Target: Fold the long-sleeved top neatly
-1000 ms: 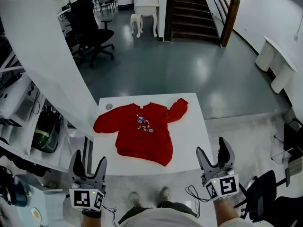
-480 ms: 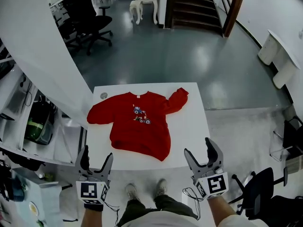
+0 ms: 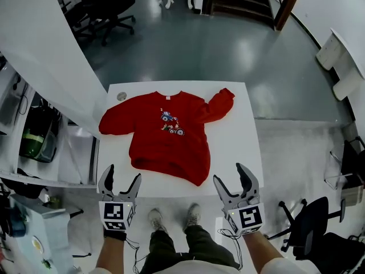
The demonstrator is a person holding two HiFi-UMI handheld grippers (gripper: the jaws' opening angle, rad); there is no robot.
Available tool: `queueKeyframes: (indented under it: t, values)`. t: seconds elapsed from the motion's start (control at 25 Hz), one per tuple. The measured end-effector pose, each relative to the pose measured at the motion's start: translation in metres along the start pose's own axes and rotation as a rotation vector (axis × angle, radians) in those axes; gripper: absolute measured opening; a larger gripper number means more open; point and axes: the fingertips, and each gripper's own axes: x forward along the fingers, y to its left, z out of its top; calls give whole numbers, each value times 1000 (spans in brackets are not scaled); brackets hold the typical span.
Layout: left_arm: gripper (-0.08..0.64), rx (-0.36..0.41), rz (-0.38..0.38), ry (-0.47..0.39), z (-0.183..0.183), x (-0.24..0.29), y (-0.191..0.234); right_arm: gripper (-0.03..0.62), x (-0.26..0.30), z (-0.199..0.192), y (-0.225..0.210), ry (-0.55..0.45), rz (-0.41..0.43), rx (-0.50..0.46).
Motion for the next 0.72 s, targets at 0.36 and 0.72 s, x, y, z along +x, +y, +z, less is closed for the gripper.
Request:
queueKeyframes:
  t: [0.36, 0.72]
  values:
    - [387, -7, -27, 125, -63, 41, 2, 298, 33, -67, 25, 115, 45, 4]
    - [384, -8, -52, 217, -110, 68, 0, 275, 53, -129, 48, 227, 84, 1]
